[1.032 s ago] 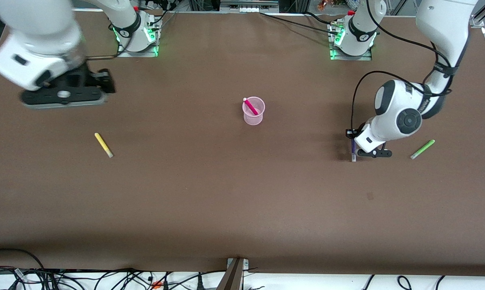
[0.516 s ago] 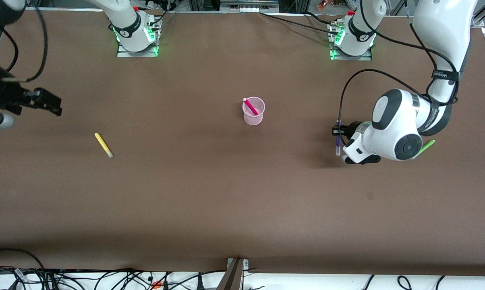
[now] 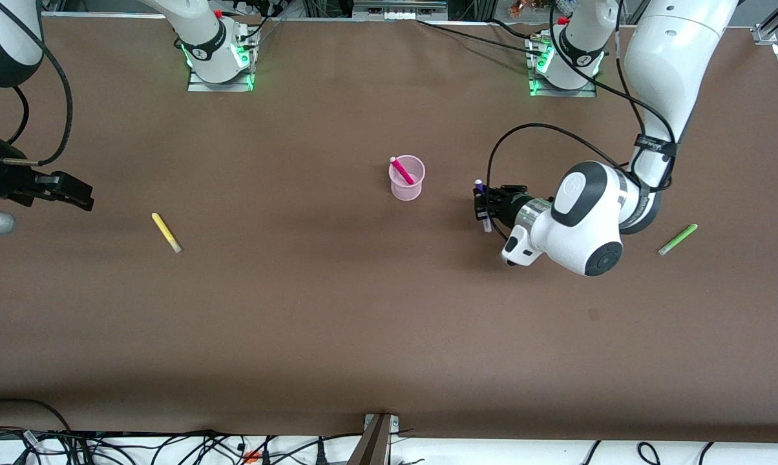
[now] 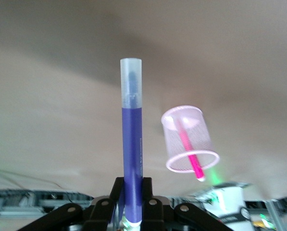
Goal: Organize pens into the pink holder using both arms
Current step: 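Lift the purple marker with the left gripper and carry it to the cup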
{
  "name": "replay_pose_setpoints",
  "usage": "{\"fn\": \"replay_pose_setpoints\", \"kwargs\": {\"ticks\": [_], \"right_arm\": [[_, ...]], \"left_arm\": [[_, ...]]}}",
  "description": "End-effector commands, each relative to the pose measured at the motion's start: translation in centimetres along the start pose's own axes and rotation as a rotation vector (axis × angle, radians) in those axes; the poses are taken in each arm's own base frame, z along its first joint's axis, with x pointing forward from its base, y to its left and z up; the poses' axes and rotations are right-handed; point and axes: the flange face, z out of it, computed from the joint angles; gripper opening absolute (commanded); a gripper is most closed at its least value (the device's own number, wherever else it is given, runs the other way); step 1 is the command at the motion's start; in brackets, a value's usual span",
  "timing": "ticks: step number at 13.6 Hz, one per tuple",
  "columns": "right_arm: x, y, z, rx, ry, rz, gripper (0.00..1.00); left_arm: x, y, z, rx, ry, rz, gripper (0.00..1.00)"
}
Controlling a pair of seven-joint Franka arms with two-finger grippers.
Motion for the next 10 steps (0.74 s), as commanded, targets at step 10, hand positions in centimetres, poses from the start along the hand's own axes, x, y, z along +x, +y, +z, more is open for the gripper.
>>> {"fn": "replay_pose_setpoints", "kwargs": {"ticks": [10], "right_arm": [[-4.3,4.2,-1.2,-0.055,0.082,-0.006,1.0]], "left_arm": [[-6.3,5.3,2.9,-0.135,-0.4,-0.185,0.0]]}}
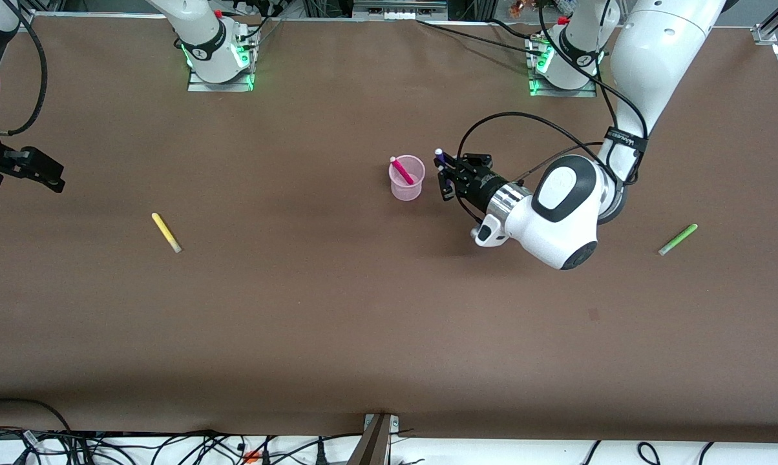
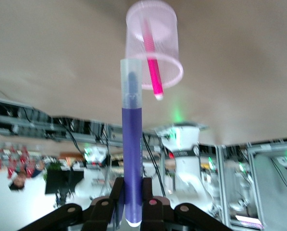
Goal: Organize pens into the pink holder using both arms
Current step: 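Lift the purple marker with the left gripper and carry it to the cup, then lower the purple marker into the cup and open the left gripper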
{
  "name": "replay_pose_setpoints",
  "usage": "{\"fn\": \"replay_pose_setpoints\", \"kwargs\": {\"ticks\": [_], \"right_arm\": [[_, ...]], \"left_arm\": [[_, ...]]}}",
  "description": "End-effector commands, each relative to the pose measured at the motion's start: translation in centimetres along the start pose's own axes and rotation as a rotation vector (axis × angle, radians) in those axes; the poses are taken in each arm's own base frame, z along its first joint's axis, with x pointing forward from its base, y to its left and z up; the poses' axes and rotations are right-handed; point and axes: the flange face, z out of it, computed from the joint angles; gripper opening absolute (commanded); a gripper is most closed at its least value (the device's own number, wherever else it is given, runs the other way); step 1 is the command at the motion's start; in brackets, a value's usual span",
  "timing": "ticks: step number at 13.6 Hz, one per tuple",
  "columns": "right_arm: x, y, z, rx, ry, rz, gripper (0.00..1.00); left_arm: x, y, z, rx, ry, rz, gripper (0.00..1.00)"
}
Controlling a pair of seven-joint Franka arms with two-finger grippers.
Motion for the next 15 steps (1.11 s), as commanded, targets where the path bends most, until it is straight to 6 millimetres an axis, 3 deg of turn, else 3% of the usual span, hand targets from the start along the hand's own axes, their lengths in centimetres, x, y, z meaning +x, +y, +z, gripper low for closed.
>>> {"fn": "replay_pose_setpoints", "kwargs": {"ticks": [1,2,6,8,10,12,15], "right_arm": [[0.0,0.6,0.7,-0.017,0.01,0.011,1.0],[0.5,0.8,2.1,-0.02,-0.007,0.016,1.0],[2.9,0.6,4.2,-0.008,0.065,0.022,1.0],[4.1,0.1,5.9,-0.009,0.085,0.033,1.0],[4.6,-0.2,8.1,-0.012,0.056,0.031,1.0],[4.8,-0.3,9.2,-0.011,0.059,0.03,1.0],[5.0,-0.1,9.9,-0.012,0.054,0.032,1.0]], "left_arm": [[0.2,0.8,2.9,-0.01,-0.101,-0.033,0.0],[0.6,1.0,3.3,-0.02,-0.106,-0.04,0.0],[4.3,1.7,4.6,-0.106,-0.161,-0.081,0.0],[4.3,2.5,6.2,-0.112,-0.148,-0.083,0.0],[5.8,2.6,7.3,-0.139,-0.217,-0.116,0.0],[5.6,2.8,8.7,-0.121,-0.217,-0.118,0.0],[6.9,1.9,10.5,-0.117,-0.213,-0.136,0.0]]}}
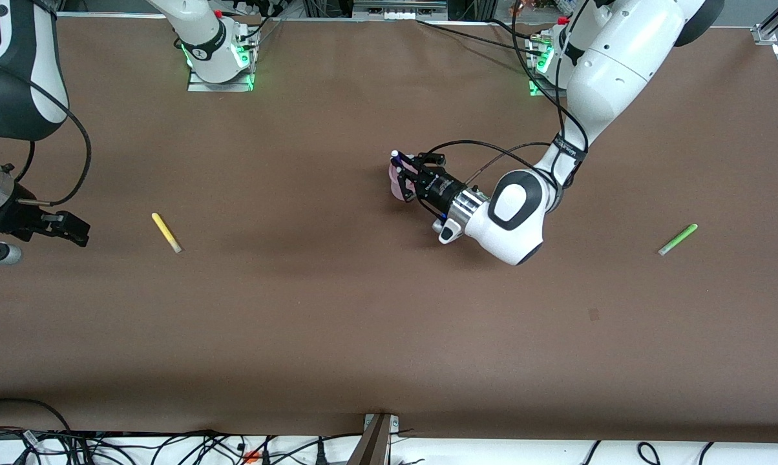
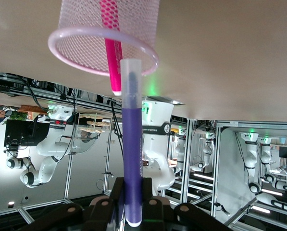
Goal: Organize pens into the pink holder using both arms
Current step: 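Lower the purple marker into the cup and open the left gripper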
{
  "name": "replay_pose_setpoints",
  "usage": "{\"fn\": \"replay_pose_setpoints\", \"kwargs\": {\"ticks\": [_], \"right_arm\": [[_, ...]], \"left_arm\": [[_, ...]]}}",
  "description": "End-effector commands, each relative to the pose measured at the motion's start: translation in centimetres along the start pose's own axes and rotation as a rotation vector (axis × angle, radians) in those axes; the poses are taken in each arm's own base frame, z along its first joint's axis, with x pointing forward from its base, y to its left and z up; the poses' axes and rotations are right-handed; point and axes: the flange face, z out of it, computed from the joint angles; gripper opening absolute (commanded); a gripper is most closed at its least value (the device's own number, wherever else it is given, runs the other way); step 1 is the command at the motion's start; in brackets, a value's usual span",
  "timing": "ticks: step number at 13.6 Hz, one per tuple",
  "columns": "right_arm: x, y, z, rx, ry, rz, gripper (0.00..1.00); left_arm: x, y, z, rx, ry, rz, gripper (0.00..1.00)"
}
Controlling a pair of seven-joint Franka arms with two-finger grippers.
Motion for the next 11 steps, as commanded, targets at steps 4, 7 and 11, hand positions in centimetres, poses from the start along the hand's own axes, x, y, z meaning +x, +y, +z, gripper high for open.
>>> {"fn": "replay_pose_setpoints", "kwargs": {"ticks": [4,7,11], "right_arm": [[-0.1,1.3,-0.4,0.016,0.02,0.032,1.0],[-0.1,0.7,-0.3,0.003,0.014,0.004,1.0],[-0.1,1.4,-0.2,0.007,0.011,0.032,1.0]], "left_arm": [[3.3,-2.3,1.7,-0.006,-0.014,0.062,0.0],[3.5,-1.9,1.9,-0.022,0.012,0.064,0.45],[1.6,-1.9,-0.3,-0.031,0.061,0.092,1.0]]}}
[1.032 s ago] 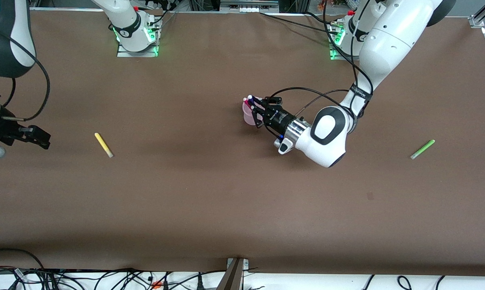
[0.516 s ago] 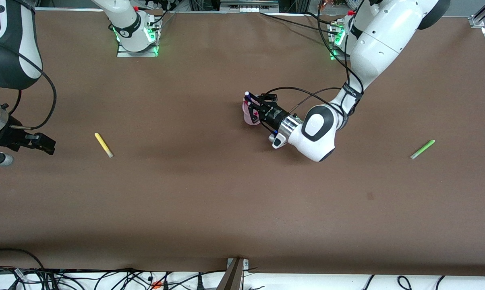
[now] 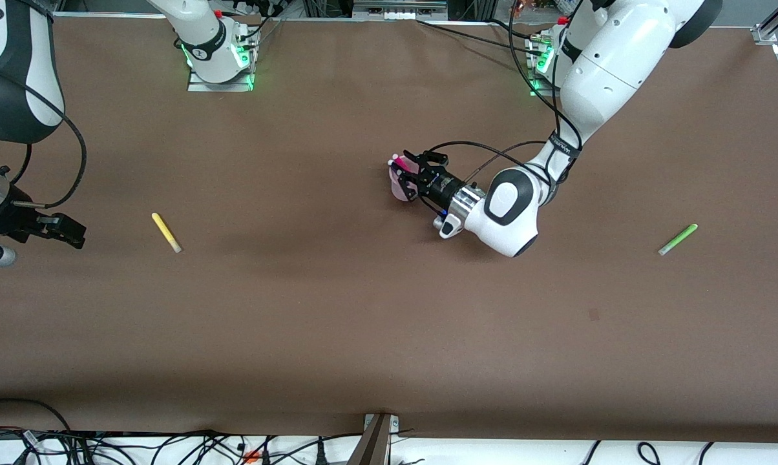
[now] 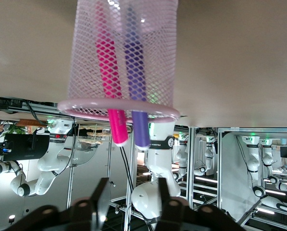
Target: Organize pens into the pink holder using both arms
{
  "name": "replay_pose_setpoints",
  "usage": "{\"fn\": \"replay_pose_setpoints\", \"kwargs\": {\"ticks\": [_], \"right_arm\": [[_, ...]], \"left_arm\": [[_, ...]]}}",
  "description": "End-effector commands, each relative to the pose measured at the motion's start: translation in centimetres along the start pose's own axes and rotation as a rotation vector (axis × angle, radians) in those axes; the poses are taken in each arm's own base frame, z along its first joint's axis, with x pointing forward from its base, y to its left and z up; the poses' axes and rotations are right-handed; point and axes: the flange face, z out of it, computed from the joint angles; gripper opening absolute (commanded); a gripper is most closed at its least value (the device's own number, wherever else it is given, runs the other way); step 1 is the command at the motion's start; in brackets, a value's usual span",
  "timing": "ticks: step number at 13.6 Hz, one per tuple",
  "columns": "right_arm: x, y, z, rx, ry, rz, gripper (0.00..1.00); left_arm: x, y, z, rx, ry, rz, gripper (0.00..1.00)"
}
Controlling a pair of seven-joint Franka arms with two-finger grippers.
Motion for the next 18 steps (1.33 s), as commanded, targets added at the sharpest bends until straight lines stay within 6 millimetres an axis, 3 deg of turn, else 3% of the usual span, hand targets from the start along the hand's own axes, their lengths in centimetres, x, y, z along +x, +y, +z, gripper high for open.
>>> {"fn": "replay_pose_setpoints", "kwargs": {"ticks": [1,4,6,11,14,16,18], "right_arm": [[-0.1,-0.1,-0.5,-0.003,0.011,-0.002,1.0],[0.0,0.6,-0.7,0.008,0.014,0.026,1.0],[0.5,0.1,-3.1,0.082,0.038,0.172,1.0],[-2.2,-0.3,-9.9,0.124,-0.138,0.138,1.0],[-2.4,-0.2,-10.3,0.167,-0.156,0.141,1.0],[-2.4,-0.4,-10.2,0.158,-0.16,0.143,1.0],[-2.7,-0.3,-10.1,0.157,-0.18,0.137,1.0]], "left_arm": [[-3.3,-0.1,-2.7,-0.019,0.059,0.047,1.0],[-8.3,-0.5,-6.7,0.0,0.214,0.049,1.0],[-11.4,-1.3,-9.0,0.04,0.365,0.082,1.0],[-17.8,-5.1,-16.6,0.194,0.728,0.159,1.0],[-22.2,-7.0,-21.4,0.348,0.81,0.231,1.0],[-25.7,-9.5,-24.5,0.407,0.859,0.318,1.0],[-29.7,-12.8,-25.6,0.514,0.959,0.443,1.0]]}}
